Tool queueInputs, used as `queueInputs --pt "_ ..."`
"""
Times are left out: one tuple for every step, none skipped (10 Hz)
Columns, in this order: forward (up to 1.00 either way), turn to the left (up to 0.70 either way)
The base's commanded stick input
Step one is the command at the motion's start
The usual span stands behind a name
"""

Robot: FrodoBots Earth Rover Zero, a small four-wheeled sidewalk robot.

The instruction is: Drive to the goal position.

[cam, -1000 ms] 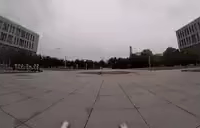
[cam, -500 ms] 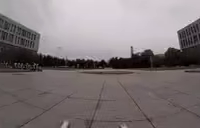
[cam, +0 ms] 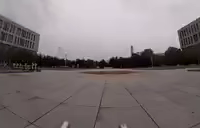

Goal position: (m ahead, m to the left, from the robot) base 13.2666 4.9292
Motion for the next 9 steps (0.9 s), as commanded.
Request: queueInputs --pt "0.70 -0.01" --pt "0.70 -0.02" --pt "0.70 -0.02" --pt "0.70 -0.02" --pt "0.70 -0.01" --pt "0.70 0.00" --pt "0.70 -0.01" --pt "0.70 -0.02" --pt "0.70 -0.02"
